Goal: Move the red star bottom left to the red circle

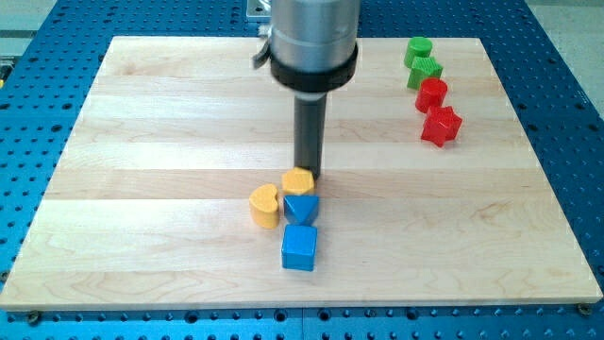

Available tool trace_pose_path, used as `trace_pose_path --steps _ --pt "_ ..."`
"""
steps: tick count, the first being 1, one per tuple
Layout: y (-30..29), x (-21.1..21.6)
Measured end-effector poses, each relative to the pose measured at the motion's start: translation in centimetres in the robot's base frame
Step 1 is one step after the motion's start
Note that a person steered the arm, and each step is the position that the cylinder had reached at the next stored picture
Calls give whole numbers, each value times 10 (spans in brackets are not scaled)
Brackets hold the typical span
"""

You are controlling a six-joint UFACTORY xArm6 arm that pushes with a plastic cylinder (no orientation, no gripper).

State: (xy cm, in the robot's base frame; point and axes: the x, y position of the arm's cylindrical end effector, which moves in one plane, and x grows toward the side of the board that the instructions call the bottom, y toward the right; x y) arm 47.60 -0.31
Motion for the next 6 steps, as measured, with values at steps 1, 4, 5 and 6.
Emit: trace_pose_path --steps 1,4,5,6 --pt "8 -70" --pt "148 -283" --pt "145 -255" --pt "145 -273"
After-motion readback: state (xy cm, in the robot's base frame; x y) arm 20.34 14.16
